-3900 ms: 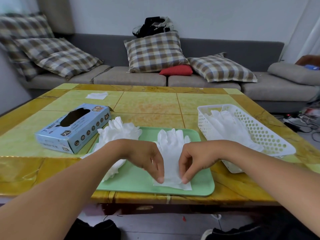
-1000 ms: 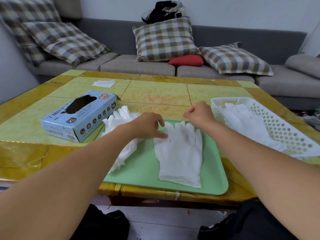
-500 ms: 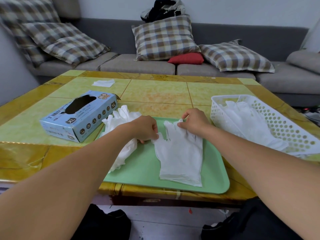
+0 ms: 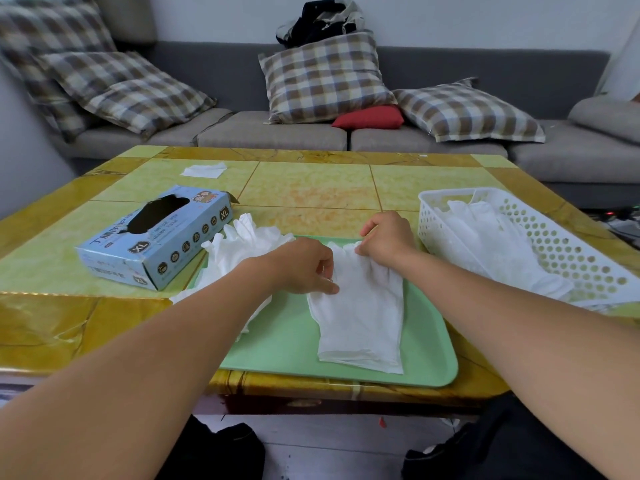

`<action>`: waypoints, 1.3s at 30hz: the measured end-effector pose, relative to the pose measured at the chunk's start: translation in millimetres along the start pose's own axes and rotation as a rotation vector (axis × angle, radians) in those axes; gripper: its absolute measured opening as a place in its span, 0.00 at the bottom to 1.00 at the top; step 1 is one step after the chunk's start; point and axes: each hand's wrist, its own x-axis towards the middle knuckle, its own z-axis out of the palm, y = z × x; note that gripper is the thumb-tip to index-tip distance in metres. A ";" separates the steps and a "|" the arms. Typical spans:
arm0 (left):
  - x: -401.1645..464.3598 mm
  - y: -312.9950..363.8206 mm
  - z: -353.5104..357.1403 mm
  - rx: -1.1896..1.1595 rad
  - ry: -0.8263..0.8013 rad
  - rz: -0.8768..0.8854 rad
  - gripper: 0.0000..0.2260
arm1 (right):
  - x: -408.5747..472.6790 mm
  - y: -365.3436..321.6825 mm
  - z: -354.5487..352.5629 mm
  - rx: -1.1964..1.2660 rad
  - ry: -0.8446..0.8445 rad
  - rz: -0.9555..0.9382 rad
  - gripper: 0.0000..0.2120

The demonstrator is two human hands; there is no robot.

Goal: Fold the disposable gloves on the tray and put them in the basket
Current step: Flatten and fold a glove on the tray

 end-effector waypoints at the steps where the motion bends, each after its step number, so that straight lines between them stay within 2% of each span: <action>1: -0.9 -0.4 -1.0 0.002 -0.008 -0.001 0.13 | -0.8 -2.7 -2.3 0.024 0.010 -0.017 0.12; 4: -4.8 -2.0 -6.2 -0.023 -0.053 -0.005 0.13 | -5.3 -11.6 -7.3 0.065 0.036 -0.084 0.11; 10: -7.3 -5.2 -5.6 -0.027 -0.083 -0.011 0.13 | -10.6 -6.0 6.2 -0.035 0.085 -0.163 0.09; 14: -7.2 -2.3 -7.4 -0.003 -0.046 0.032 0.12 | -5.7 -4.2 7.7 -0.019 0.059 -0.173 0.06; 16: -8.0 1.3 -12.4 -0.015 0.008 0.079 0.10 | -7.1 -14.2 -7.0 0.037 0.043 -0.253 0.07; 17: -9.3 4.6 -14.0 -0.039 0.019 0.106 0.10 | -13.1 -19.1 -18.1 0.033 -0.047 -0.317 0.08; 19: -13.3 10.4 -16.6 -0.067 -0.021 0.164 0.09 | -32.6 -24.2 -39.6 -0.109 -0.418 -0.450 0.10; 21: -20.2 16.7 -18.1 -0.065 -0.129 0.208 0.07 | -53.9 -19.8 -53.7 -0.309 -0.758 -0.480 0.11; 23: -29.4 21.9 -19.5 -0.094 -0.242 0.229 0.07 | -69.8 -11.4 -63.2 -0.384 -0.896 -0.474 0.14; 27: -47.6 29.0 -20.7 -0.182 -0.345 0.244 0.08 | -91.4 0.4 -76.8 -0.271 -0.938 -0.458 0.17; 30: -59.1 33.7 -10.2 -0.197 -0.369 0.222 0.12 | -103.9 12.2 -80.2 -0.248 -0.931 -0.458 0.16; 34: -62.1 31.9 3.3 -0.144 -0.282 0.241 0.12 | -116.3 15.7 -75.2 -0.186 -0.848 -0.433 0.08; 39: -62.5 31.7 1.1 -0.116 -0.285 0.258 0.09 | -119.1 5.9 -65.7 -0.301 -0.752 -0.541 0.03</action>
